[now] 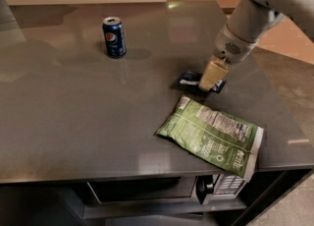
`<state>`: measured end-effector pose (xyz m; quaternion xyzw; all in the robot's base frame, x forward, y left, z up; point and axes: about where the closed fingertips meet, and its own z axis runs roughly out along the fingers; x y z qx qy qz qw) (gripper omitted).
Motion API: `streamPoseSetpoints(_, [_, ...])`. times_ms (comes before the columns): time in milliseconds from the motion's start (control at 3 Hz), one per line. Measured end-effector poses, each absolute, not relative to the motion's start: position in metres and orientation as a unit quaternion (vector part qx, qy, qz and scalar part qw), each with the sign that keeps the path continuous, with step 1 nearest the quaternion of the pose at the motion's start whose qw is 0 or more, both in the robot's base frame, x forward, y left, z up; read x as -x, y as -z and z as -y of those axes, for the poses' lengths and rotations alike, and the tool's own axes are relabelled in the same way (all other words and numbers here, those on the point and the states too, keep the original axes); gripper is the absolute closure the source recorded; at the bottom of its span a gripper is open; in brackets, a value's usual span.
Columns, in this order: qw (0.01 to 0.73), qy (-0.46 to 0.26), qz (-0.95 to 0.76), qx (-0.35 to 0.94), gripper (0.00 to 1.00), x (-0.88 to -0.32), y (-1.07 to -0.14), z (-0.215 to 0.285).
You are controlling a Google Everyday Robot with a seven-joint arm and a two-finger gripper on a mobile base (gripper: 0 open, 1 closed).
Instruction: Move rxbar blueberry near green jalapeno chip bag
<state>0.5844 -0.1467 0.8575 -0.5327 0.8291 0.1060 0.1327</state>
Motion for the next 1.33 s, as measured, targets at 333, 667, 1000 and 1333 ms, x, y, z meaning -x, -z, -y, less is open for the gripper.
streamPoseSetpoints(333, [0.131, -0.111, -0.829, 0.532, 0.84, -0.560, -0.859, 0.153])
streamPoseSetpoints(667, [0.132, -0.115, -0.830, 0.530, 0.61, -0.546, -0.863, 0.159])
streamPoseSetpoints(1000, [0.137, -0.127, -0.827, 0.530, 0.37, -0.537, -0.867, 0.160])
streamPoseSetpoints(1333, [0.137, -0.127, -0.827, 0.531, 0.14, -0.538, -0.866, 0.159])
